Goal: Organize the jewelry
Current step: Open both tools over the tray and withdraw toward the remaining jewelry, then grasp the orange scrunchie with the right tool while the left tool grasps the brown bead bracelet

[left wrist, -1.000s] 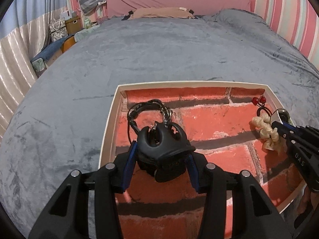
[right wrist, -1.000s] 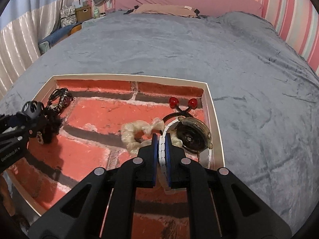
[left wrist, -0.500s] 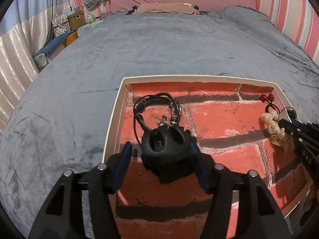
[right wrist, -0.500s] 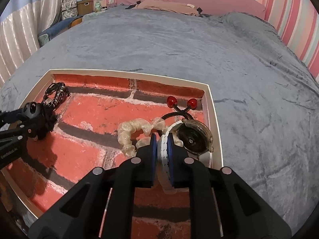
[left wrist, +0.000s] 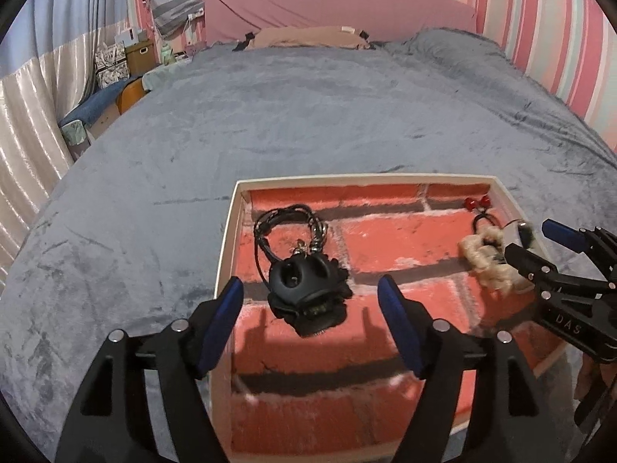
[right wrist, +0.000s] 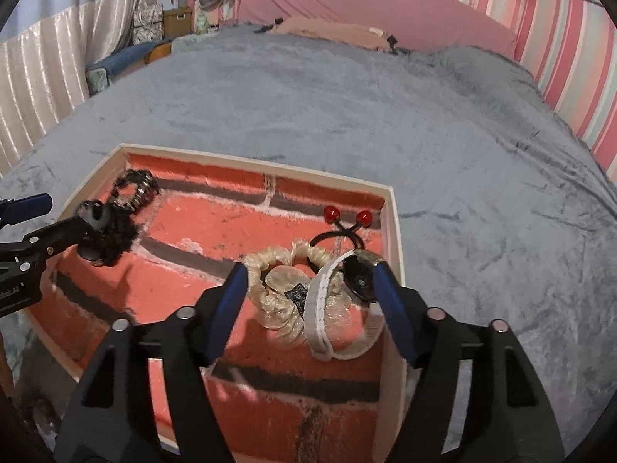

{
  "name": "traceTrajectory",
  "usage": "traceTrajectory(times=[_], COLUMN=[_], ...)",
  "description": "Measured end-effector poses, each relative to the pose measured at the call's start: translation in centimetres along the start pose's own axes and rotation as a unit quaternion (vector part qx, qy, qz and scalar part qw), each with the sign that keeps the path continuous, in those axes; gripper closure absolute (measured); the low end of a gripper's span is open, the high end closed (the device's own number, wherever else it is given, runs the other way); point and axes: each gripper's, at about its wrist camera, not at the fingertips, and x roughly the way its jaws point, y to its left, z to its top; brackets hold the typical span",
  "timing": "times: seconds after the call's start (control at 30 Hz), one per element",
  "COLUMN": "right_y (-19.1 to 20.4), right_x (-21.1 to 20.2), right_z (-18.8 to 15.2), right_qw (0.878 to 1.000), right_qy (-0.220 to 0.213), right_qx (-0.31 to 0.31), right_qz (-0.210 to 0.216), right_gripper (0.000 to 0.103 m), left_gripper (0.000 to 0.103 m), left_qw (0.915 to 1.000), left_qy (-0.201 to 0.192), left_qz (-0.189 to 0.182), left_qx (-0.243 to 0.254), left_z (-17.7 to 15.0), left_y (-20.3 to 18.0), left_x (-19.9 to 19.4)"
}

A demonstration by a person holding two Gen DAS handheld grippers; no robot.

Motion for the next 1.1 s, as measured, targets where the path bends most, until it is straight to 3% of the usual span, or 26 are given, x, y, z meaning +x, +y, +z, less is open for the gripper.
traceTrajectory(times=[0.37,0.67,1.1], right_y=[-1.1,-1.2,0.3], right_x=[-9.2,-15.5,-19.2], right_z=[-1.5,-6.6,-14.3], right_qw=[0.999,0.997,0.996], right_qy=[-0.046,-0.056,-0.068], right_qx=[0.019,0.048,0.055], right_qz=[0.012,0.02,0.0], right_gripper=[0.011,0.008,0.008], left_gripper=[0.018,0.015,0.013], left_qw=[0.9992,0.9984,0.9986], left_qy=[-0.04,-0.055,-0.05], left_qz=[0.004,0.014,0.017], left_qx=[0.001,0.002,-0.01], left_z=[-2.1,-7.7,-15.2], left_y=[0.5,1.6,2.2], left_x=[-8.9,-15.1,-17.3])
